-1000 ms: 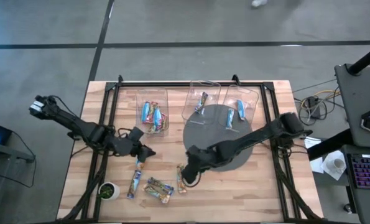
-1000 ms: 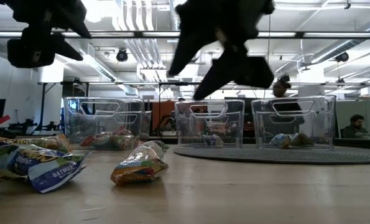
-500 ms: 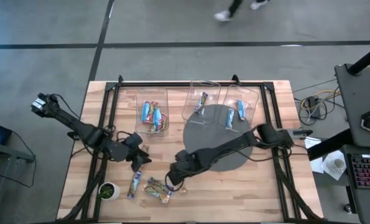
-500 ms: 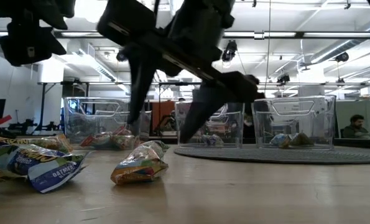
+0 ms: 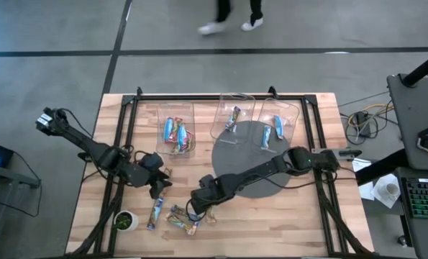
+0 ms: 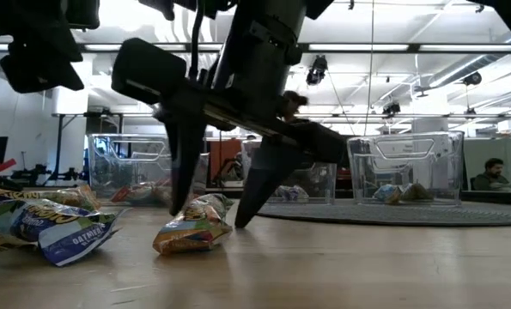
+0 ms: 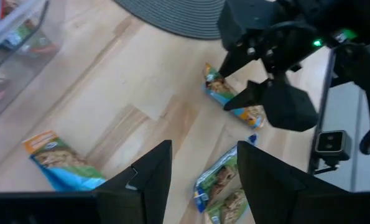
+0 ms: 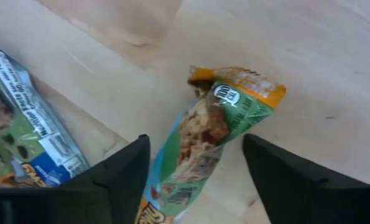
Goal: Pick and place Granola Bars by type
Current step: Put the yellow granola bar into the right transparent bin
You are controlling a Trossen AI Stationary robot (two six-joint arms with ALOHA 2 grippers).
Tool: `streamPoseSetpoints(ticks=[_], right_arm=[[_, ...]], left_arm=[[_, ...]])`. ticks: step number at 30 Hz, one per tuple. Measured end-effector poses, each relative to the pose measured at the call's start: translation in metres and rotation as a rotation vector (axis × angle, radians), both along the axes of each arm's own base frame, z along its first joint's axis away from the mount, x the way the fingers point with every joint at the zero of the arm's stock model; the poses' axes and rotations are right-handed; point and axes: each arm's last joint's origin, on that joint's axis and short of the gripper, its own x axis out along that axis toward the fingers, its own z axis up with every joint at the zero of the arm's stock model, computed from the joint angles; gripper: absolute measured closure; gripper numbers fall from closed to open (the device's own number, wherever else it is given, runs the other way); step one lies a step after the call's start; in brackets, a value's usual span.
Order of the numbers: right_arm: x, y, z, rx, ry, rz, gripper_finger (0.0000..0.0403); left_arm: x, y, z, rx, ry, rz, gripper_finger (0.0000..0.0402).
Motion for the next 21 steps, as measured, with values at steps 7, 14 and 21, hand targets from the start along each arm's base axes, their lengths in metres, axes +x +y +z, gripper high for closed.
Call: streamPoseSetpoints(ticks=[7,14,21], right_arm=[[-0.001,-0.011,0.001,-0.006,0.025,0.038,0.0282],[-0.010,-0.014,0.050,-0.207,-0.104,-0.043,0.0373],[-0.074,-0.048,0.143,-0.438,-0.052,-0.252,0.0357]], left_arm=[[-0.006,0.004,0.005,0.006,-0.028,0.016,0.0239],[-0.018,0.012,0.012,0.022,-0.054,0.058,0.0239],[-0.025,0.018,0.015,0.036,-0.073,0.094,0.0239]])
